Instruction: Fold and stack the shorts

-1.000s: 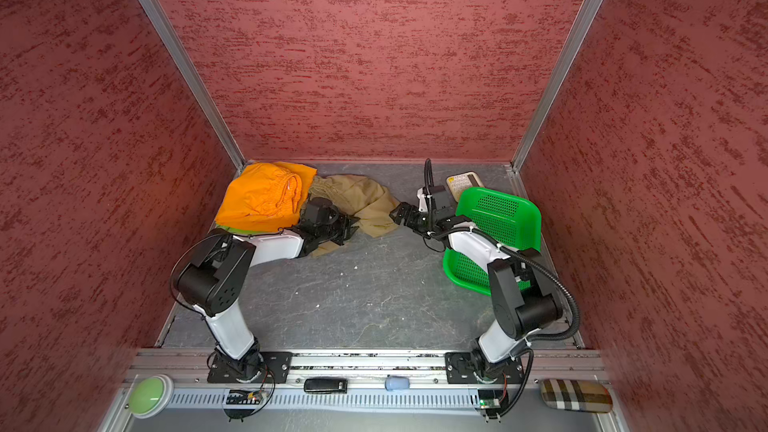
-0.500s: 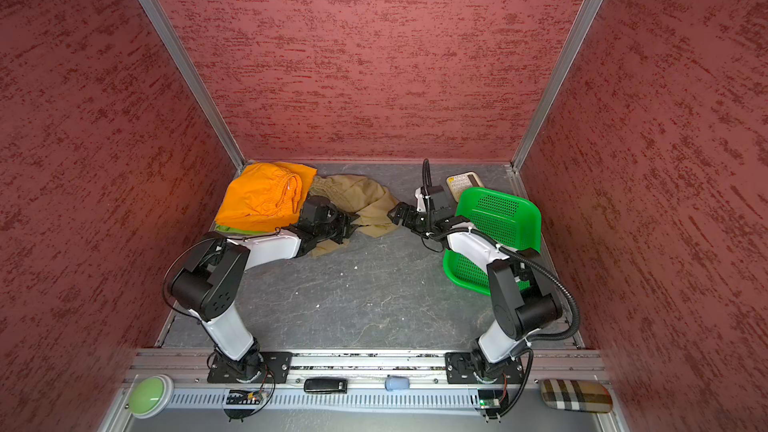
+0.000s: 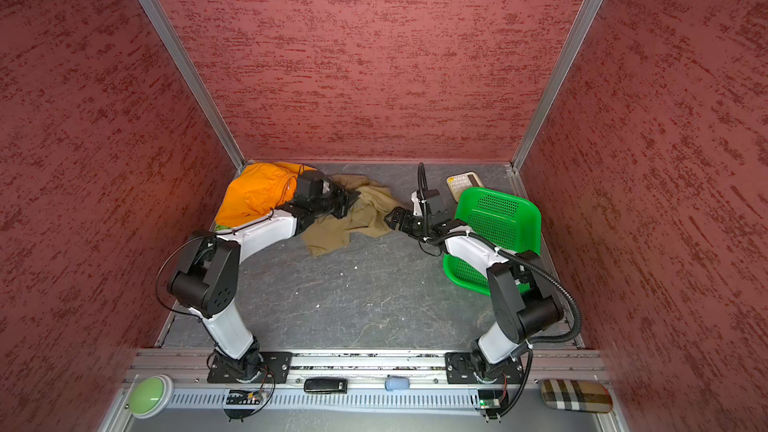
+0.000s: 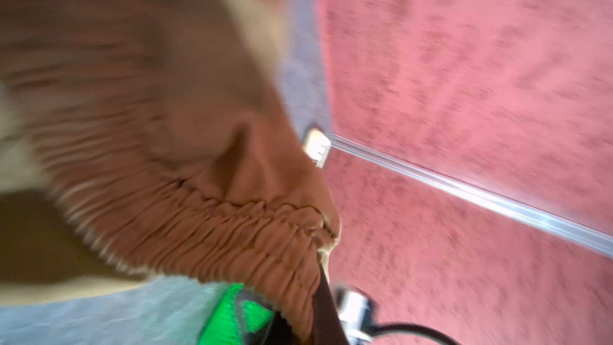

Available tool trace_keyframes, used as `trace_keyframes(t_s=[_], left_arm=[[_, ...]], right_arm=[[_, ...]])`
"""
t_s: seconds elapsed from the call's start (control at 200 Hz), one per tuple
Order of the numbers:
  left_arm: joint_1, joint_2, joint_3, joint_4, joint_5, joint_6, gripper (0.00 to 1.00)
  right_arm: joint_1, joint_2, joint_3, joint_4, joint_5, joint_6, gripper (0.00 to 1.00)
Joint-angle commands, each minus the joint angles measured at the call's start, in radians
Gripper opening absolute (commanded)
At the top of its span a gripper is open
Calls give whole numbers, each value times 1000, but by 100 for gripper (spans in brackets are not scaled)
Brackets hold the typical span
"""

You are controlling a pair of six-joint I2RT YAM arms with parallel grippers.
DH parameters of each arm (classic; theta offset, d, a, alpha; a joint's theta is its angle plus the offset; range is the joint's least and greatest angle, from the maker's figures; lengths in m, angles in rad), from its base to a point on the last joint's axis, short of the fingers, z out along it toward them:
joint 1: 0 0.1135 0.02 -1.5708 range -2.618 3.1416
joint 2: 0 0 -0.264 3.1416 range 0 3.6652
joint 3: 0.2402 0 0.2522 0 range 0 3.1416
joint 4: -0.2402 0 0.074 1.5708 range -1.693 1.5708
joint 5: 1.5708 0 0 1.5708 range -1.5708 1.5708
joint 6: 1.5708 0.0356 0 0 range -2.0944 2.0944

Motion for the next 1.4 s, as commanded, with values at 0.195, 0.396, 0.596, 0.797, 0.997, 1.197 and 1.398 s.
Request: trace_keyframes(t_s=[0.195, 0.396, 0.596, 0.797, 0.997, 1.197, 1.398], left_arm=[[66, -16, 272, -313, 126, 256, 0], [126, -46, 343, -418, 170, 323, 0], [258, -76, 426, -532, 214, 395, 0], [304, -77, 425, -523, 250, 387, 0], [341, -64, 452, -515, 272, 372, 0], [360, -44, 486, -526, 287, 369, 0], [361, -39, 484, -506, 293, 350, 0]], right_arm=[[120, 106, -9, 169, 35, 71, 99], [155, 186, 39, 190, 86, 73, 99], [161, 207, 42, 208, 78, 90, 99], [248, 248, 86, 229, 185, 188, 99], [280, 332, 84, 346, 234, 290, 94], [344, 412, 114, 414, 333, 368, 89], [365, 483, 125, 459, 422, 495, 56]])
